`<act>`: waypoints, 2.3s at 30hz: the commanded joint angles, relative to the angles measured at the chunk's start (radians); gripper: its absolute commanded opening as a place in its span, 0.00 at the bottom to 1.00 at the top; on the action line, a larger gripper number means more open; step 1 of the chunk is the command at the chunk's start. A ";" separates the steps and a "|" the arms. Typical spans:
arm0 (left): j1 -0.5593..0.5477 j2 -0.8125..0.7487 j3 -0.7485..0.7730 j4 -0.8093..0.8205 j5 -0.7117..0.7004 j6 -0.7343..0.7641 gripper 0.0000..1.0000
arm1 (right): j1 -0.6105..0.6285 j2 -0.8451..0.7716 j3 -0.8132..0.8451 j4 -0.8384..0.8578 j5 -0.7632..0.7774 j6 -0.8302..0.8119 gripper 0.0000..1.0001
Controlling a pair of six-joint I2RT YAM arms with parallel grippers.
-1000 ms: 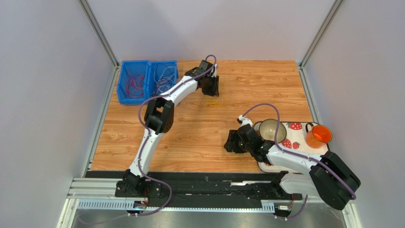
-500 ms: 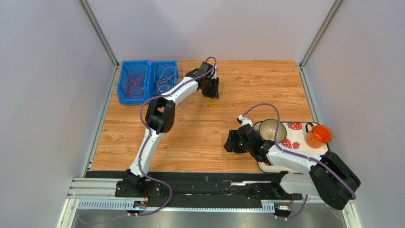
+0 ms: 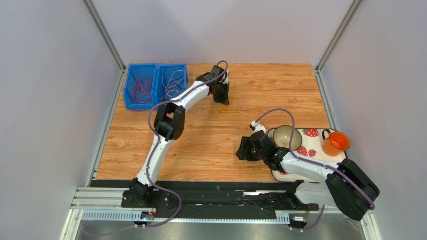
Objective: Untangle the cables
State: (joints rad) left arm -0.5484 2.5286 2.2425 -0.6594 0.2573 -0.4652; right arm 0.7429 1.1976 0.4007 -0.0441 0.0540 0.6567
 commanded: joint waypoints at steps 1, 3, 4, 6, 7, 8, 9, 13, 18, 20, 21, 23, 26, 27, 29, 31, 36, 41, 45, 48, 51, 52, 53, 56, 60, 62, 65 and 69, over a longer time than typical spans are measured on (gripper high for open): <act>0.004 -0.085 0.109 -0.040 0.030 -0.009 0.00 | 0.000 0.034 -0.007 -0.062 -0.006 -0.017 0.55; 0.005 -0.141 0.161 -0.078 0.026 0.002 0.00 | 0.001 0.031 -0.007 -0.063 -0.002 -0.014 0.55; 0.007 -0.163 0.178 -0.091 0.025 0.011 0.00 | 0.000 0.031 -0.008 -0.063 -0.002 -0.014 0.54; 0.013 -0.232 0.225 -0.123 0.030 0.022 0.00 | 0.001 0.031 -0.007 -0.065 0.000 -0.012 0.54; 0.015 -0.258 0.239 -0.135 0.037 0.026 0.00 | 0.001 0.030 -0.007 -0.066 0.003 -0.011 0.54; 0.016 -0.284 0.252 -0.155 0.040 0.030 0.00 | 0.001 0.028 -0.008 -0.066 0.004 -0.011 0.54; 0.018 -0.339 0.278 -0.169 0.045 0.036 0.00 | 0.001 0.026 -0.007 -0.068 0.007 -0.009 0.54; 0.018 -0.520 0.284 -0.184 0.112 0.053 0.00 | 0.000 -0.001 -0.017 -0.074 0.014 -0.005 0.54; 0.018 -0.793 0.136 -0.166 0.149 0.085 0.00 | 0.001 -0.050 -0.017 -0.108 0.020 0.000 0.54; 0.018 -0.916 0.031 -0.160 0.136 0.103 0.00 | 0.001 -0.104 -0.007 -0.155 0.021 0.004 0.54; 0.018 -0.959 -0.100 -0.157 0.122 0.114 0.00 | 0.001 -0.125 0.012 -0.178 0.026 0.004 0.54; 0.019 -1.086 -0.255 -0.129 0.080 0.114 0.00 | 0.001 -0.182 0.042 -0.264 0.053 0.008 0.54; 0.019 -1.252 -0.597 -0.025 0.082 0.083 0.00 | 0.001 -0.277 0.122 -0.361 0.092 0.004 0.57; 0.019 -1.286 -0.751 0.001 0.085 0.053 0.00 | 0.001 -0.306 0.144 -0.378 0.098 0.001 0.57; 0.019 -1.362 -0.886 0.064 0.111 0.022 0.00 | 0.001 -0.316 0.207 -0.405 0.113 0.000 0.57; 0.019 -1.396 -1.049 0.111 0.149 -0.010 0.00 | 0.001 -0.296 0.271 -0.424 0.110 -0.002 0.57; 0.019 -1.430 -1.241 0.156 0.140 -0.030 0.00 | 0.001 -0.208 0.363 -0.444 0.089 0.003 0.57; 0.019 -1.348 -1.255 0.170 0.071 -0.001 0.00 | 0.001 -0.144 0.369 -0.430 0.090 0.017 0.56; 0.019 -1.239 -1.210 0.161 0.016 0.016 0.00 | 0.001 -0.142 0.316 -0.399 0.081 0.030 0.56; 0.018 -1.148 -1.155 0.098 -0.068 0.002 0.26 | 0.001 -0.153 0.270 -0.393 0.084 0.034 0.56; 0.018 -1.136 -1.149 0.080 -0.162 -0.012 0.68 | 0.000 -0.176 0.222 -0.384 0.083 0.044 0.56; 0.016 -1.143 -1.153 0.076 -0.188 -0.016 0.78 | 0.001 -0.179 0.211 -0.372 0.080 0.046 0.56; 0.016 -1.154 -1.156 0.070 -0.217 -0.027 0.88 | 0.001 -0.179 0.199 -0.366 0.073 0.050 0.57; 0.016 -1.139 -1.155 0.050 -0.303 -0.026 0.90 | 0.001 -0.171 0.162 -0.329 0.057 0.054 0.57; 0.016 -1.091 -1.166 0.076 -0.352 -0.035 0.90 | 0.001 -0.133 0.147 -0.278 0.040 0.047 0.56; 0.011 -1.059 -1.178 0.101 -0.362 -0.036 0.87 | 0.001 -0.110 0.148 -0.267 0.032 0.041 0.56; 0.007 -1.004 -1.169 0.145 -0.365 -0.030 0.83 | 0.001 -0.092 0.148 -0.252 0.030 0.029 0.56; 0.001 -0.914 -1.137 0.175 -0.383 -0.006 0.80 | 0.001 -0.072 0.141 -0.232 0.024 0.014 0.56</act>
State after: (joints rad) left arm -0.5396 1.5524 1.0569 -0.5415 -0.0879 -0.4904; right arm 0.7429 1.1103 0.5484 -0.3500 0.0875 0.6876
